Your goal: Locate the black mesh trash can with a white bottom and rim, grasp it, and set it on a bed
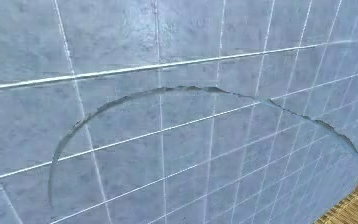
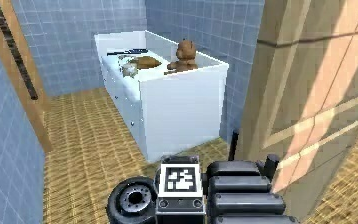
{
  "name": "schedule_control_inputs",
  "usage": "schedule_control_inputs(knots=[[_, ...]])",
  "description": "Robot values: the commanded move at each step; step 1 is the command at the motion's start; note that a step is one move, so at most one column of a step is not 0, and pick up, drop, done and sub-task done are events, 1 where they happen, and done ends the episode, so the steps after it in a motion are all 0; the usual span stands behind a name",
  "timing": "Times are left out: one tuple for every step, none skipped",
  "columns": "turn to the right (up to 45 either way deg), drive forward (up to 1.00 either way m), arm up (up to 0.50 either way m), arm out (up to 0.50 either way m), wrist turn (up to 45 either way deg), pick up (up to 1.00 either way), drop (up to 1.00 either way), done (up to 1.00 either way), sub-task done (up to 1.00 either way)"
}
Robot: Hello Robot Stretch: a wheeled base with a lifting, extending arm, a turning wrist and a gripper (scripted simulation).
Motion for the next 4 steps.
schedule_control_inputs(knots=[[21.0,0.0,0.0,0.0,0.0,0.0,0.0,0.0,0.0],[0.0,0.05,0.0,0.0,0.0,0.0,0.0,0.0,0.0],[42.0,0.0,0.0,0.0,0.0,0.0,0.0,0.0,0.0],[0.0,1.0,0.0,0.0,0.0,0.0,0.0,0.0,0.0]])
